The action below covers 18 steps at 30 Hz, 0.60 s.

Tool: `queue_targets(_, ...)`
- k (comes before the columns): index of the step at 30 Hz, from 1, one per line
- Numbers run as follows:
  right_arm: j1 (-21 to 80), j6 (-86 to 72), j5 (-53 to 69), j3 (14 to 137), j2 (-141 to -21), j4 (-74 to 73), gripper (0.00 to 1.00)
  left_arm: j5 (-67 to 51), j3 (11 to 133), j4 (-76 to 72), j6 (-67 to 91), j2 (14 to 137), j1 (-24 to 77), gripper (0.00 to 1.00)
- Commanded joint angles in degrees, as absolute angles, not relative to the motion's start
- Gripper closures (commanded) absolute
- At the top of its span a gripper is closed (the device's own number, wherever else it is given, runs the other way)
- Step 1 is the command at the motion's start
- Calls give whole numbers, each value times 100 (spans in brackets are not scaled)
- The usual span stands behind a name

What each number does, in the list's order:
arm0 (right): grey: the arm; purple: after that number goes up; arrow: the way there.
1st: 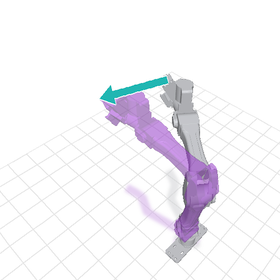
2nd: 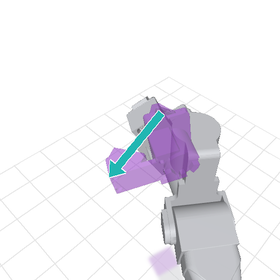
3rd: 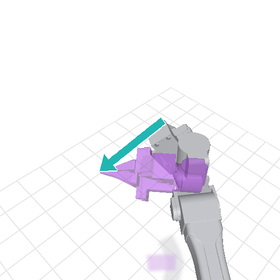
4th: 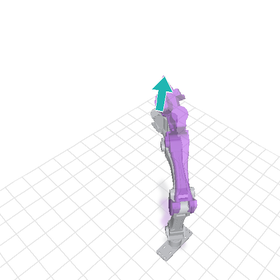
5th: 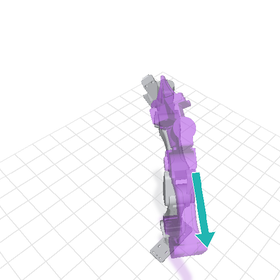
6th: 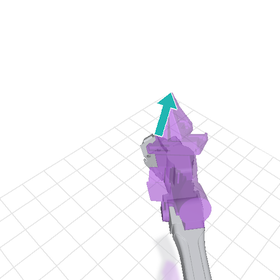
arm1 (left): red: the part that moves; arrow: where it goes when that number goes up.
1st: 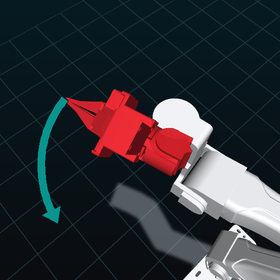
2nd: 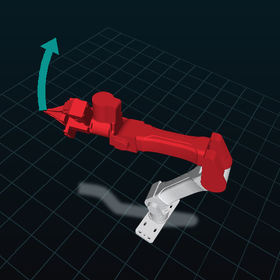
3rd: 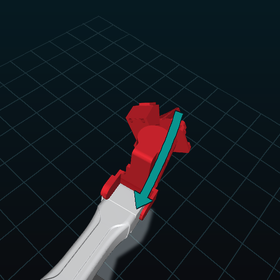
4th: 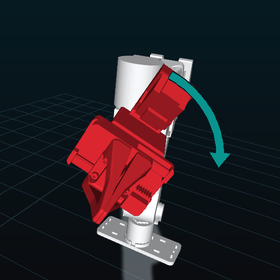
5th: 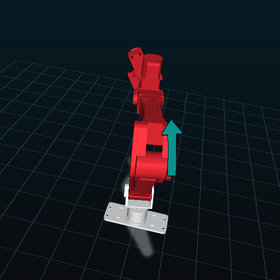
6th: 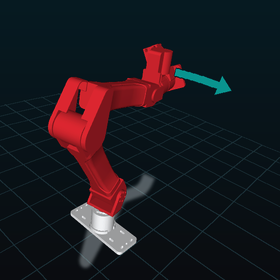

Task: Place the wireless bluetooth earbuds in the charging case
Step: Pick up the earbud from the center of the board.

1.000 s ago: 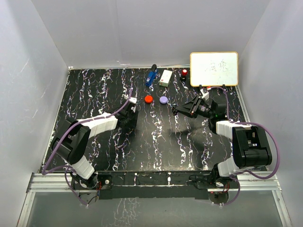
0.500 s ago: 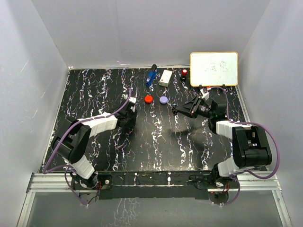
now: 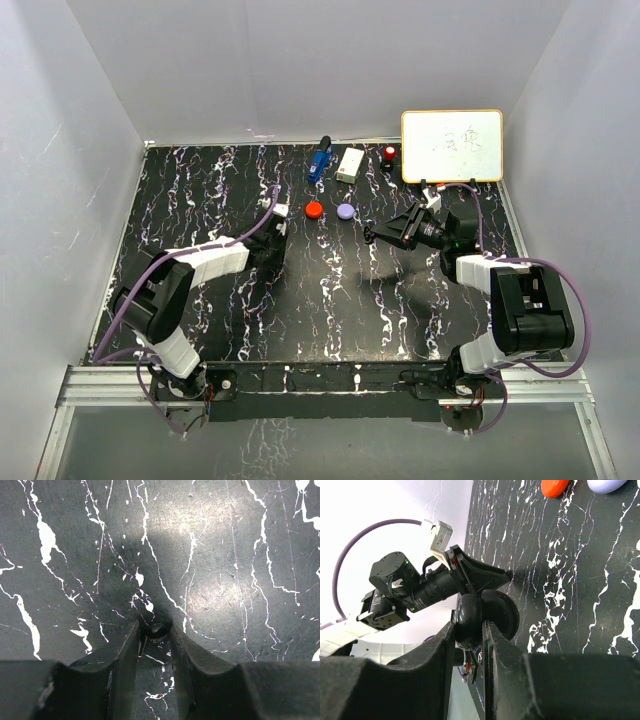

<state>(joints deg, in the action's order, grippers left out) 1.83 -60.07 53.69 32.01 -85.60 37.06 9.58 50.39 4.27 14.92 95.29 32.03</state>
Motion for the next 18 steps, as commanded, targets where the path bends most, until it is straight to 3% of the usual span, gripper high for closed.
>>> queue_targets(1,194,-5953,5366,3199,-8582,4019,100,850,5062,765,1410,9760,3182,72)
queue_targets(16,193,-5958,5361,3225,-8604,4018,100,821,5113,1112,1518,9921,3193,69)
queue_targets(18,197,-5959,5360,3234,-8611,4017,100,881,5110,1124,1538,9946,3205,72)
